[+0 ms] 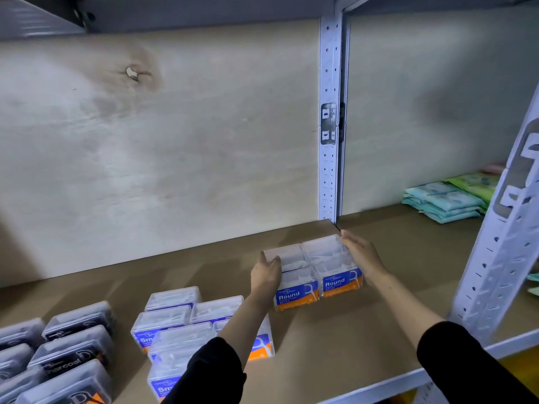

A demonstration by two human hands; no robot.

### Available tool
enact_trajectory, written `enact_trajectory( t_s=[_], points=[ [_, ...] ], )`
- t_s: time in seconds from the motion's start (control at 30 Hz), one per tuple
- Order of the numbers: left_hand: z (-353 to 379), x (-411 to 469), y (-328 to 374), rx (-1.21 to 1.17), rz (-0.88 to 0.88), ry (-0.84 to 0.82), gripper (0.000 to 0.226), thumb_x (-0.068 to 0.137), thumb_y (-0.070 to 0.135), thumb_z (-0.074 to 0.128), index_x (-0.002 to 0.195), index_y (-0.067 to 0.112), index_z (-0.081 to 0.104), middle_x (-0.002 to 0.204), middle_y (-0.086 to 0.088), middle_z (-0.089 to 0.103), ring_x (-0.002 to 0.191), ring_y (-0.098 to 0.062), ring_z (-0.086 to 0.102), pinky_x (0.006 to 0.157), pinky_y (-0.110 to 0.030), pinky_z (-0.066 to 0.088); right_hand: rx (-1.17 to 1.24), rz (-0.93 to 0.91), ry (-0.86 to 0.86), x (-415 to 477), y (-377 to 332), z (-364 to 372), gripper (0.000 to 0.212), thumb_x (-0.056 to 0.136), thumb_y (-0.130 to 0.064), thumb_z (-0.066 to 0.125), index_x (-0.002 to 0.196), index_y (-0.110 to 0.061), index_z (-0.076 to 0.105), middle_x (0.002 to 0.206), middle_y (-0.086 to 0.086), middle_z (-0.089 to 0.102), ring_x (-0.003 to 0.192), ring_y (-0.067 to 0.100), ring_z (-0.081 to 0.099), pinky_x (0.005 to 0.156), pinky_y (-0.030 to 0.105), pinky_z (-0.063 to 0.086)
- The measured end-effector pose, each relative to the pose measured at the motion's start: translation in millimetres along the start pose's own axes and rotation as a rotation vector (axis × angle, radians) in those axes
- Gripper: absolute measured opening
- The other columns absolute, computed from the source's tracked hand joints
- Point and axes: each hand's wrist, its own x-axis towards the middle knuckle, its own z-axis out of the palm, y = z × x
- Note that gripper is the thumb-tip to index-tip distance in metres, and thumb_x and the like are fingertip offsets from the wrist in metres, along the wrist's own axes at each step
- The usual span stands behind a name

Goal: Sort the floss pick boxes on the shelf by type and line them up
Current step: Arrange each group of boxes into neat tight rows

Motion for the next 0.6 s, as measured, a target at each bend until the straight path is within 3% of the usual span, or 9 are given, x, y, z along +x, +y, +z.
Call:
enact_trajectory(
  t_s=[0.03,0.13,0.27,0.4,0.53,0.6],
  points=[
    [0.1,-0.6,-0.4,0.005,-0.002,-0.004,0.043,0.098,0.021,0.037,0.138,0.005,0.034,0.135,-0.015,0.052,0.117,-0.031,0.056,0.089,-0.033,0.049,-0.020,-0.004,-0.009,-0.2,0.6,0.2,0.040,0.094,-0.021,0.048,0.133,-0.011,0.048,0.128,0.009,0.057,0.105,0.026,0.061,0.070,0.023,0.051],
    [1.2,-0.6,-1.9,-0.009,-0.019,-0.013,0.048,0.099,0.021,0.036,0.144,0.008,0.026,0.137,-0.016,0.050,0.117,-0.031,0.056,0.091,-0.036,0.050,-0.079,-0.018,-0.031,-2.2,2.0,1.1,0.036,0.094,-0.017,0.047,0.129,-0.009,0.051,0.113,0.006,0.060,0.085,0.017,0.063,0.059,0.017,0.052],
    [1.9,-0.6,-2.3,-0.010,-0.021,-0.015,0.049,0.099,0.019,0.036,0.145,0.010,0.022,0.137,-0.016,0.049,0.118,-0.031,0.056,0.093,-0.037,0.050,-0.132,-0.049,0.017,0.7,5.9,2.2,0.038,0.092,-0.011,0.049,0.130,-0.007,0.051,0.129,0.011,0.057,0.108,0.027,0.060,0.082,0.035,0.051],
    [1.8,-1.5,-1.5,0.014,-0.003,-0.018,0.043,0.099,0.019,0.036,0.140,0.008,0.029,0.134,-0.016,0.051,0.116,-0.031,0.057,0.090,-0.035,0.051,-0.160,-0.070,0.022,1.2,8.3,2.9,0.040,0.093,-0.015,0.049,0.132,-0.010,0.048,0.131,0.011,0.056,0.103,0.027,0.062,0.065,0.025,0.051],
    [-0.6,-1.2,-0.6,0.055,-0.003,-0.048,0.045,0.099,0.021,0.037,0.141,0.007,0.026,0.136,-0.016,0.050,0.118,-0.030,0.057,0.090,-0.035,0.051,-0.230,-0.090,0.000,0.9,5.8,2.1,0.040,0.093,-0.015,0.049,0.132,-0.009,0.047,0.128,0.012,0.058,0.085,0.019,0.062,0.052,0.015,0.050],
    [-3.0,1.0,0.9,0.134,0.019,-0.067,0.050,0.099,0.024,0.037,0.143,0.005,0.022,0.141,-0.016,0.045,0.122,-0.030,0.053,0.092,-0.034,0.049,-0.326,-0.127,0.001,1.4,1.5,0.8,0.042,0.092,-0.013,0.049,0.133,-0.007,0.046,0.132,0.013,0.055,0.102,0.023,0.061,0.071,0.023,0.052]
  ],
)
